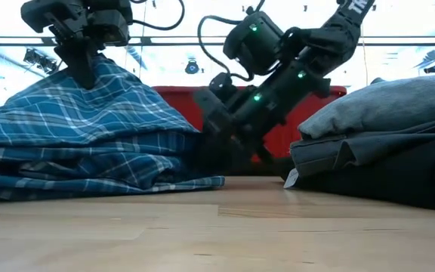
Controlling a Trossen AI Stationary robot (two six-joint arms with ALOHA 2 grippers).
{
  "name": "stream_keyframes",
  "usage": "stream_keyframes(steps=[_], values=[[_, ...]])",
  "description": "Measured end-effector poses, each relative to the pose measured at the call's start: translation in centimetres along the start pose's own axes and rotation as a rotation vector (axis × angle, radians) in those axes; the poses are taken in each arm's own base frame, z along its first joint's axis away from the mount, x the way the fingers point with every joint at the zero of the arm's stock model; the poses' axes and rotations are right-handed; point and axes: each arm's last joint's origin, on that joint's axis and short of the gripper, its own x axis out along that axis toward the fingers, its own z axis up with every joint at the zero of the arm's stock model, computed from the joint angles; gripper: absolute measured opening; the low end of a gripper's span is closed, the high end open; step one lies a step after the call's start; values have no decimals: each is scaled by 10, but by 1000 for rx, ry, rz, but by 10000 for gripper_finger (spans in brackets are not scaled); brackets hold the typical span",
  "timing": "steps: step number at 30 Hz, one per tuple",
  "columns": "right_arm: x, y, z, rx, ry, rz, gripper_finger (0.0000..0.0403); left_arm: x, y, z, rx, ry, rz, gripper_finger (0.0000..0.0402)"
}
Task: Fold Laundry from Bin
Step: Fold the blue checkered pants
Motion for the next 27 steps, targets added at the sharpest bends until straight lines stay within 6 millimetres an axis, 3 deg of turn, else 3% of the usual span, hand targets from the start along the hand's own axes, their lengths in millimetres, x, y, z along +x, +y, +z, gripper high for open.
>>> stream_keyframes(steps=[4,10,21,27], values=[[11,-1,2,-4,0,-7,167,0,0,0,-4,-2,6,5],[1,13,21,-73,-30,72,16,0,4,0,-51,20,114,7],[-72,61,57,-74,17,246,4,-2,7,3,-51,-24,136,8],[-88,78,50,-36,96,377,2,-4,3,9,109,-110,36,8]])
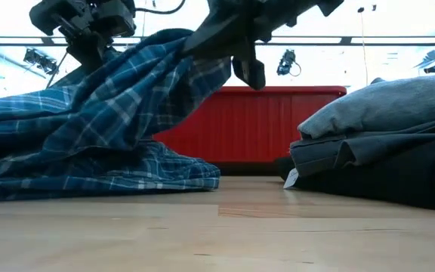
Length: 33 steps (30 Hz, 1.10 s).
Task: Fold Laundry from Bin
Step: Fold the blue checkered pants
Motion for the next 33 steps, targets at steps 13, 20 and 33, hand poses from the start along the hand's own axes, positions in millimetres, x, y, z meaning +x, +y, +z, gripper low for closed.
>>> stream_keyframes(steps=[13,20,33], values=[[-1,-31,-3,8,14,-293,13,0,1,-4,0,74,76,9],[-2,-48,17,17,31,-158,14,-1,0,-13,-102,173,118,9],[-1,-42,12,28,35,-166,77,0,2,-9,-276,126,168,216]])
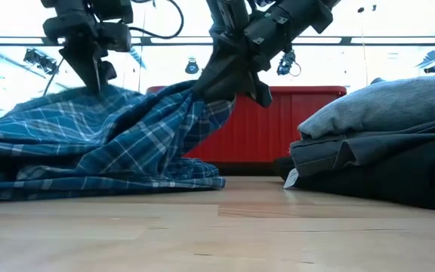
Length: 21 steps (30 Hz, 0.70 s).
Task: Fold Laundry from Bin
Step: Fold the blue checkered pants
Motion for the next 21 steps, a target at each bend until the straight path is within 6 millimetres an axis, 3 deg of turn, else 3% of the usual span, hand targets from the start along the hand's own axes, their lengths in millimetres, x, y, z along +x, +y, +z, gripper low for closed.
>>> stream_keyframes(steps=[4,8,10,14,21], values=[[0,0,0,9,0,0,105,-4,4,-2,-6,32,78,325],[0,1,-1,17,-3,-4,114,-22,5,5,-27,13,128,385],[0,1,0,17,-12,-10,114,-35,4,13,-71,-48,110,393],[0,2,2,11,-38,-5,113,-48,-11,29,-157,-192,-102,391],[-1,6,11,-44,-146,22,113,-3,-61,58,-181,-270,-310,375]])
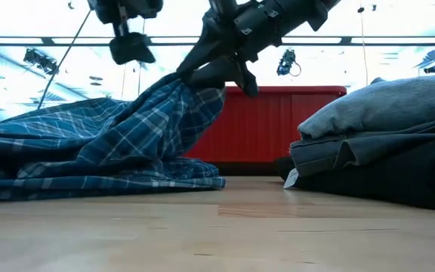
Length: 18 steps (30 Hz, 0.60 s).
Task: Fold Laundry from Bin
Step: Fold the blue checkered pants
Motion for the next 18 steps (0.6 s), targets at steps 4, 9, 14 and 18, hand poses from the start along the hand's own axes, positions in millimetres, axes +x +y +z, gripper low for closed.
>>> stream_keyframes(steps=[4,9,14,18], values=[[0,-3,6,16,-37,5,113,35,-12,-2,33,41,11,372],[1,-7,11,39,-49,27,113,70,-15,-6,1,86,82,372],[-4,-9,7,139,73,75,112,81,-13,-8,-76,119,105,372],[-18,-5,4,206,167,80,110,81,-13,-10,-70,124,142,372]])
